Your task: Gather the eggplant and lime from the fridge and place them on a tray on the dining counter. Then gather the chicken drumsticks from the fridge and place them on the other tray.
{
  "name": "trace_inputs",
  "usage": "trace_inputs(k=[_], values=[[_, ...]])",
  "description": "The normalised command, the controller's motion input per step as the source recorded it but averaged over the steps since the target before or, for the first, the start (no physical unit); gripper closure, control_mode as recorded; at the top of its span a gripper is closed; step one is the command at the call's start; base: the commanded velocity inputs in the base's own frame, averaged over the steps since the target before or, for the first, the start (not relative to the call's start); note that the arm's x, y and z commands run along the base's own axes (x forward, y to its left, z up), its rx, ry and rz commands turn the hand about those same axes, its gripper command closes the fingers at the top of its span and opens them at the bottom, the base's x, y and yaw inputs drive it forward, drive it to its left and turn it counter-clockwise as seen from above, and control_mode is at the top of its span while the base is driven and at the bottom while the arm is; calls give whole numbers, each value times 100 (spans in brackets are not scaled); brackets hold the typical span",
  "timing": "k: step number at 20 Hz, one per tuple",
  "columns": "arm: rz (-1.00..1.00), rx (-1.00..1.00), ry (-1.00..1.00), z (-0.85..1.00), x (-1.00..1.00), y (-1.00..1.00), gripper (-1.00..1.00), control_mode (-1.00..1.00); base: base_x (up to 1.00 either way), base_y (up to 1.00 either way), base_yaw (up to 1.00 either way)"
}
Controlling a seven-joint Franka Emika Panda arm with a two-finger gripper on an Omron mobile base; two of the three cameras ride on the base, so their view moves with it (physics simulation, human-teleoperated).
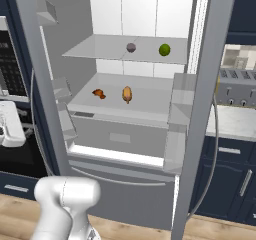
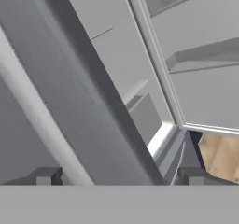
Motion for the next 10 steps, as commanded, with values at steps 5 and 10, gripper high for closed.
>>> trace_inputs(k=[5, 10], values=[[24, 28, 0, 6, -13, -67, -100, -100, 0, 0, 0], [15, 1, 11, 16, -4, -15, -100, -100, 0, 0, 0]])
